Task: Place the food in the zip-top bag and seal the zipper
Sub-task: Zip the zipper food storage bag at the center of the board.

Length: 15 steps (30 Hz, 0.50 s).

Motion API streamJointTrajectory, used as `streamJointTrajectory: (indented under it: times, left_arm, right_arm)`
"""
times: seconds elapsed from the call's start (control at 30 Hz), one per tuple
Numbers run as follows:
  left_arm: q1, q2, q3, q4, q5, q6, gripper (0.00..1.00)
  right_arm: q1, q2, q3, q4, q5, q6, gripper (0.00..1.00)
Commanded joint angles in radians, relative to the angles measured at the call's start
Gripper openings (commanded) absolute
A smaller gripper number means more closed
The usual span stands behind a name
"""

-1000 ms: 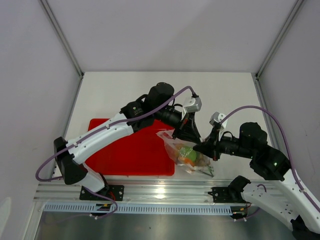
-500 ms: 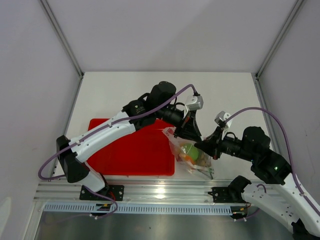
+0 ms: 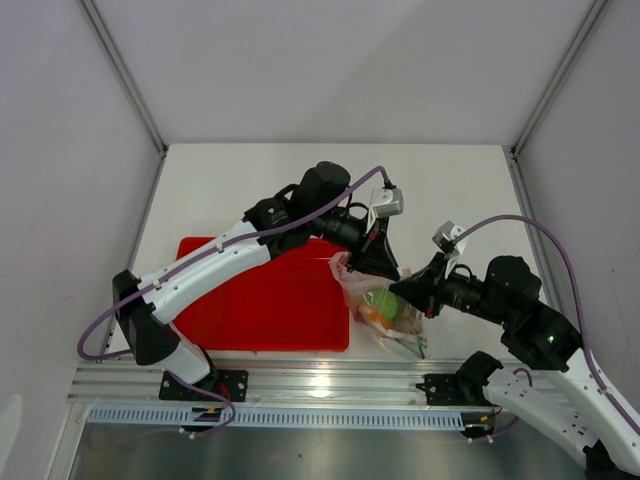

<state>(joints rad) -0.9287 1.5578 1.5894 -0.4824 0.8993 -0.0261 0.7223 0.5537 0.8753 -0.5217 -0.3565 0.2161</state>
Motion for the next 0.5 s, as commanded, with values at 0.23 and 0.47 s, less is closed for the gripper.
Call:
streamJointTrajectory:
  times: [0.23, 0.47]
  left_arm:
    - [0.018, -0.018, 0.015, -0.048, 0.027, 0.012, 0.0]
    - [0.018, -0.018, 0.02, -0.07, 0.023, 0.018, 0.01]
  right_arm:
    - [-0.001, 0.02, 0.099, 0.035, -0.004, -0.098, 0.0]
    - [-0.001, 0.008, 0.045, 0.117, 0.073, -0.023, 0.0]
